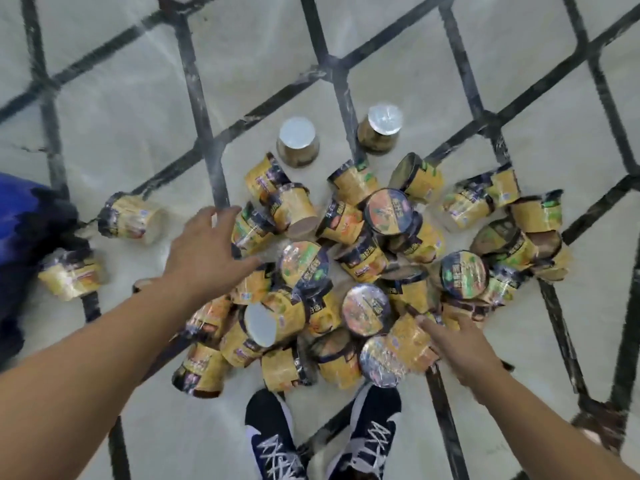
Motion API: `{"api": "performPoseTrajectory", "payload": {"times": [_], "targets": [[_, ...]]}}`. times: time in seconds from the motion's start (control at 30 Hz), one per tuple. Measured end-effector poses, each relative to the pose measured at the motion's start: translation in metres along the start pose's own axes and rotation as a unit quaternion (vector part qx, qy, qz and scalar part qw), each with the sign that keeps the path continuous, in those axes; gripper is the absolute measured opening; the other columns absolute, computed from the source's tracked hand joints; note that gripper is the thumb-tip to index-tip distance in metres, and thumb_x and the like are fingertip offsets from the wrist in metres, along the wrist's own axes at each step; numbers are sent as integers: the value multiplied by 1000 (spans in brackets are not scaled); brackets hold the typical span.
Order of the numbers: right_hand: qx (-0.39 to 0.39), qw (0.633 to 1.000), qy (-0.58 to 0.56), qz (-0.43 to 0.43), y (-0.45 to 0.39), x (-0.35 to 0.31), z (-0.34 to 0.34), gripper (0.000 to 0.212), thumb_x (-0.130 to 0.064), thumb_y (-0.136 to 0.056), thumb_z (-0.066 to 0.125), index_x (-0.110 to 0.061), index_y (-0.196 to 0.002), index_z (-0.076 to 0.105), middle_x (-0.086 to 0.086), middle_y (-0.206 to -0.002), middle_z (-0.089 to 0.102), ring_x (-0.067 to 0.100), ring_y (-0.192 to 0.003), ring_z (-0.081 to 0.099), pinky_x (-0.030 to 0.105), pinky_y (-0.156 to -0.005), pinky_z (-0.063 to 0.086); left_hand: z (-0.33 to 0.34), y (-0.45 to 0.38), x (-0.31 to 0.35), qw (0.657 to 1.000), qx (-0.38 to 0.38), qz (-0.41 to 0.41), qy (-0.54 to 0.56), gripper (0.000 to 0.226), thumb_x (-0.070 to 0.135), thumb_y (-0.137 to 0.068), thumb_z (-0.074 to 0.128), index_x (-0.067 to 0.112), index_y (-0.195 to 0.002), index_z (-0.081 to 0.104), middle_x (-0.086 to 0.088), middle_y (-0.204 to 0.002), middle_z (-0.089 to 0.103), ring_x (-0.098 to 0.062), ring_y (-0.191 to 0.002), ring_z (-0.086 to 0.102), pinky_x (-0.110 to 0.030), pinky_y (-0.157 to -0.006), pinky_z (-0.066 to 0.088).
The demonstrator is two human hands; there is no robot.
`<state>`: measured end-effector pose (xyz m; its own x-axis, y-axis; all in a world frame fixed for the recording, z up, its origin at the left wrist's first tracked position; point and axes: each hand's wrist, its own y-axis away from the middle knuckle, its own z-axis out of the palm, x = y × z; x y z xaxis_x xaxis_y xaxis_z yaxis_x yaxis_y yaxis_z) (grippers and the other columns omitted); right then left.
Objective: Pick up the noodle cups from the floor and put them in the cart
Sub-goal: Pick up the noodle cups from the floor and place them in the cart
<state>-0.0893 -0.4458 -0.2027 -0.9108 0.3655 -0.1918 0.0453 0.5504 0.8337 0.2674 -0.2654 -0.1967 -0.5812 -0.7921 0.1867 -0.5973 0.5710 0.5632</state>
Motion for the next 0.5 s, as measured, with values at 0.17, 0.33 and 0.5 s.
{"api": "performPoseTrajectory", "payload": {"times": [0.17, 0.33, 0.5], "targets": [[-8, 999, -43, 24, -70, 4, 21, 114, -77, -61, 83, -19, -152, 46, 12, -128, 66, 38, -105, 69, 48, -84, 56, 62, -99, 4, 999, 6, -14, -33, 116, 75, -63, 62, 37, -161, 14, -16, -166, 23, -41, -151, 28, -60, -114, 39], [-5, 998, -36, 43, -93, 1, 30, 86, -48, -78, 86, -12, -148, 50, 12, -109, 63, 30, -81, 64, 40, -70, 51, 107, -159, -7, 997, 14, -11, -72, 132, 68, -70, 79, 35, -164, -7, -17, -159, 29, -40, -146, 33, -59, -110, 41], [4, 999, -26, 25, -89, 3, 28, 113, -65, -54, 91, -24, -150, 46, 16, -131, 62, 36, -104, 69, 56, -83, 63, 130, -174, -7, 999, 28, -17, 26, 139, 60, -72, 83, 39, -161, -21, -17, -141, 41, -40, -126, 50, -55, -95, 54]]}}
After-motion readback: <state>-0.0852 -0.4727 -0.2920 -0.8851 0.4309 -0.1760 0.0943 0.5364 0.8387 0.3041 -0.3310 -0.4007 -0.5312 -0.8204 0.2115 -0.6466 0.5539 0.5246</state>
